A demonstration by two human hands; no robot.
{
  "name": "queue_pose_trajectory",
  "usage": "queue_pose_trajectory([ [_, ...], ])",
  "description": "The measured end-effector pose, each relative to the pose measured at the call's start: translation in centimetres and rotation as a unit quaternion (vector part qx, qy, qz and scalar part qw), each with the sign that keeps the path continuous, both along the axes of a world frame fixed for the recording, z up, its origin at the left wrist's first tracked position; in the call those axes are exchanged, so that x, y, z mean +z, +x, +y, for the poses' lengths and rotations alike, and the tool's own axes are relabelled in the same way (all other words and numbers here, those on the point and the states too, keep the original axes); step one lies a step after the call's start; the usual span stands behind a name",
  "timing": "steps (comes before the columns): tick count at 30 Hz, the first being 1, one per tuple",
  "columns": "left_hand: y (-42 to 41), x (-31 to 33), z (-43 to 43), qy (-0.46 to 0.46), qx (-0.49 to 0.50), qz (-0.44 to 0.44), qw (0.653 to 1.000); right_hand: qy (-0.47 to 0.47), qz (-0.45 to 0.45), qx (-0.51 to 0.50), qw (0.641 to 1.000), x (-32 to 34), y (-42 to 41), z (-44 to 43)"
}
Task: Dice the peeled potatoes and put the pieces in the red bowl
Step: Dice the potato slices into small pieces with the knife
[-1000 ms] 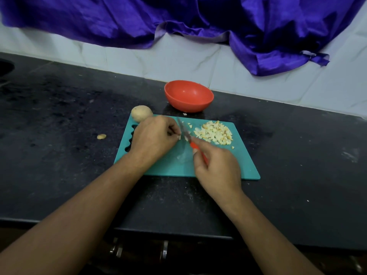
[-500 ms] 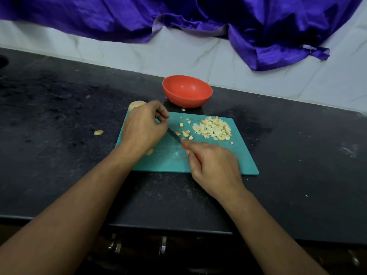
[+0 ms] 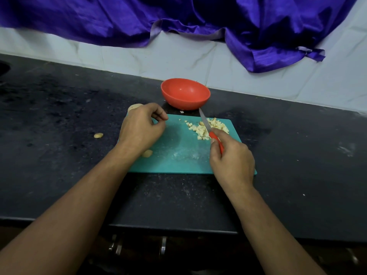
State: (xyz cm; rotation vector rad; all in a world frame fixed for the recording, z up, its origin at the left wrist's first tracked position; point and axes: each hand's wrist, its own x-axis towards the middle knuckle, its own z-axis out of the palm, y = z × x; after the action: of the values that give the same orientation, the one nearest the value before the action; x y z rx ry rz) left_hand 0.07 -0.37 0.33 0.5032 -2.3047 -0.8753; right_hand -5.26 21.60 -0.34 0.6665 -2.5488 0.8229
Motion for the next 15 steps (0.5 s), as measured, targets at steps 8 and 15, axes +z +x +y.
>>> queue_pose_trajectory([
  [8,0.3,0.0,-0.2,0.008,-0.018,0.013,1.000,0.065,-0.003,0.018,0.998,-0.2,0.0,-0.1],
  [15,0.5,0.0,0.0,0.006,-0.038,0.021,0.999,-0.021,-0.014,-0.010,1.000,-0.3,-0.7,0.5],
])
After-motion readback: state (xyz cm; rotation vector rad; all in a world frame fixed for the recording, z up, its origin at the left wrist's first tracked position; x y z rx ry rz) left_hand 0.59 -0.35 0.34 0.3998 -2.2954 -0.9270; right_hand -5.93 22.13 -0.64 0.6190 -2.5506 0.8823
